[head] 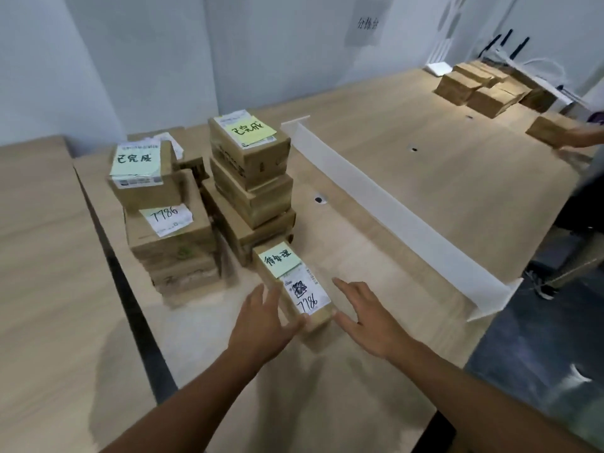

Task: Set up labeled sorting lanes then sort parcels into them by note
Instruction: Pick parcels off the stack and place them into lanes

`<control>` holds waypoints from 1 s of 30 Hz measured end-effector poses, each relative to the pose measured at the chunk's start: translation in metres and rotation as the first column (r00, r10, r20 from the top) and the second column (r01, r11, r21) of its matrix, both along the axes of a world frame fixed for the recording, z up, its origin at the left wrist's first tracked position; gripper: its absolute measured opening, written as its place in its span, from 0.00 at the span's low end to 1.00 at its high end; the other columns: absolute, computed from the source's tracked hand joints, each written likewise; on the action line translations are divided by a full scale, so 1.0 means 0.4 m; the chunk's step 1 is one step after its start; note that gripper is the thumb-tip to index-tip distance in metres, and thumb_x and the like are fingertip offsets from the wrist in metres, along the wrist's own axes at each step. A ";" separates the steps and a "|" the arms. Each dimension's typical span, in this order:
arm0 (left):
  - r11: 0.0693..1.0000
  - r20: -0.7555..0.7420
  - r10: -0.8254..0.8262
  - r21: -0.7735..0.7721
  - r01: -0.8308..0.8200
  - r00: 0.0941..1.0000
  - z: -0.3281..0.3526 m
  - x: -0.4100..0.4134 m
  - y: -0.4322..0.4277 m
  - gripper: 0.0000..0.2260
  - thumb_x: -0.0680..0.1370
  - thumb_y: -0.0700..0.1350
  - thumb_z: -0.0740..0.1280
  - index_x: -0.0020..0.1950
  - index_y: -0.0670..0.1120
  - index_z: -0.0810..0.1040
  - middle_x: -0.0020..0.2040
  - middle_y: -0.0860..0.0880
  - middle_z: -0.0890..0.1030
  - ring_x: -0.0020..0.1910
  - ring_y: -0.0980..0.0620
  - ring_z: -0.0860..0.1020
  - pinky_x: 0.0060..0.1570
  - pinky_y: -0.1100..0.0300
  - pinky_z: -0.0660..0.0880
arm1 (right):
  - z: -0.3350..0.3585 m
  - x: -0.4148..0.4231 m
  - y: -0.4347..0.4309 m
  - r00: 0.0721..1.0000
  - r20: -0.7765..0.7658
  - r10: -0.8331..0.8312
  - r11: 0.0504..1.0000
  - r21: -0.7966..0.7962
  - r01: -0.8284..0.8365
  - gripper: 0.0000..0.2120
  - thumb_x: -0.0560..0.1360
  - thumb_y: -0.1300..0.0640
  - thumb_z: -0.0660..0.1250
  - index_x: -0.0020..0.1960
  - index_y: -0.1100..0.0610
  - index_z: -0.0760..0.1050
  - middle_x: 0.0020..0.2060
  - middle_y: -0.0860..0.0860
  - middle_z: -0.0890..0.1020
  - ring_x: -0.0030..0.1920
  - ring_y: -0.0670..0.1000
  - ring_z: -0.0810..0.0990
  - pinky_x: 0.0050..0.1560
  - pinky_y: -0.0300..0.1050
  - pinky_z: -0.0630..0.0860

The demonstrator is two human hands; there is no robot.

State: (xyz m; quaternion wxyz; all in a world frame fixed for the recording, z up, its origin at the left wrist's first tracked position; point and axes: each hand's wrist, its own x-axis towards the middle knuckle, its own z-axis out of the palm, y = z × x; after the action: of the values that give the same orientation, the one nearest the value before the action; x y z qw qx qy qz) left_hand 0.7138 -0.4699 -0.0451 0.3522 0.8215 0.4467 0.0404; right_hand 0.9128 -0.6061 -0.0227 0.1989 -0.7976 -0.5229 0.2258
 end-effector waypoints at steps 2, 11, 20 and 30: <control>0.999 0.003 0.022 -0.036 -0.022 1.000 -0.024 0.041 0.025 0.42 0.73 0.71 0.66 0.81 0.58 0.54 0.81 0.47 0.58 0.79 0.46 0.59 0.73 0.46 0.65 | -0.036 0.041 0.065 0.999 -0.052 -0.007 1.000 0.003 0.007 0.30 0.82 0.44 0.63 0.81 0.46 0.58 0.70 0.48 0.67 0.71 0.47 0.66 0.71 0.45 0.66; 0.983 0.096 0.145 -0.129 -0.132 0.985 -0.143 0.144 0.025 0.37 0.78 0.60 0.69 0.81 0.52 0.56 0.79 0.51 0.62 0.72 0.51 0.70 0.64 0.55 0.73 | -0.250 0.105 0.198 0.928 -0.310 0.207 0.964 -0.100 -0.248 0.31 0.83 0.44 0.61 0.79 0.33 0.47 0.68 0.52 0.67 0.65 0.47 0.71 0.65 0.38 0.67; 0.971 0.193 0.218 -0.140 -0.193 0.957 -0.070 0.108 -0.044 0.36 0.76 0.57 0.72 0.79 0.54 0.60 0.77 0.54 0.67 0.67 0.55 0.75 0.61 0.51 0.79 | -0.175 0.072 0.144 0.919 -0.293 0.264 0.962 0.013 -0.272 0.33 0.82 0.46 0.64 0.81 0.44 0.52 0.76 0.52 0.66 0.72 0.51 0.69 0.71 0.50 0.69; 0.911 0.400 0.401 -0.077 -0.406 0.824 0.227 -0.262 -0.077 0.36 0.75 0.48 0.75 0.78 0.63 0.62 0.73 0.60 0.72 0.60 0.59 0.80 0.50 0.60 0.82 | 0.112 -0.239 0.226 0.815 -0.315 0.487 0.866 0.297 -0.403 0.32 0.79 0.42 0.66 0.78 0.33 0.55 0.70 0.41 0.70 0.64 0.35 0.74 0.58 0.31 0.73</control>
State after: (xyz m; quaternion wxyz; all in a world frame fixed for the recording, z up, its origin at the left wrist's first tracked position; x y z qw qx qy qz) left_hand 0.6091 -0.5006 0.0459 0.4162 0.6837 0.5266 0.2865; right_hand 0.8173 -0.5156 0.0221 0.3230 -0.5666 -0.6682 0.3579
